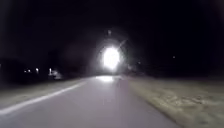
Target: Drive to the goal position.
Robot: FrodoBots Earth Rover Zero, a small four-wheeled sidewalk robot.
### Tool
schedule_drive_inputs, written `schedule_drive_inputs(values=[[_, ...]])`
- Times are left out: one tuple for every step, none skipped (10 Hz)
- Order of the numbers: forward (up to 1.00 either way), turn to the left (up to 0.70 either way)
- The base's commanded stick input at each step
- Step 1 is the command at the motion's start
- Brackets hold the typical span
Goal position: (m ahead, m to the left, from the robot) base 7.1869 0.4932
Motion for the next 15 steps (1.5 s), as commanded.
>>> schedule_drive_inputs(values=[[1.00,0.00],[1.00,0.00],[1.00,0.00],[1.00,0.00],[1.00,0.00],[1.00,0.00],[1.00,0.00],[1.00,0.00],[1.00,0.00],[1.00,0.00],[1.00,0.00],[1.00,0.00],[1.00,0.00],[1.00,0.00],[1.00,0.00]])
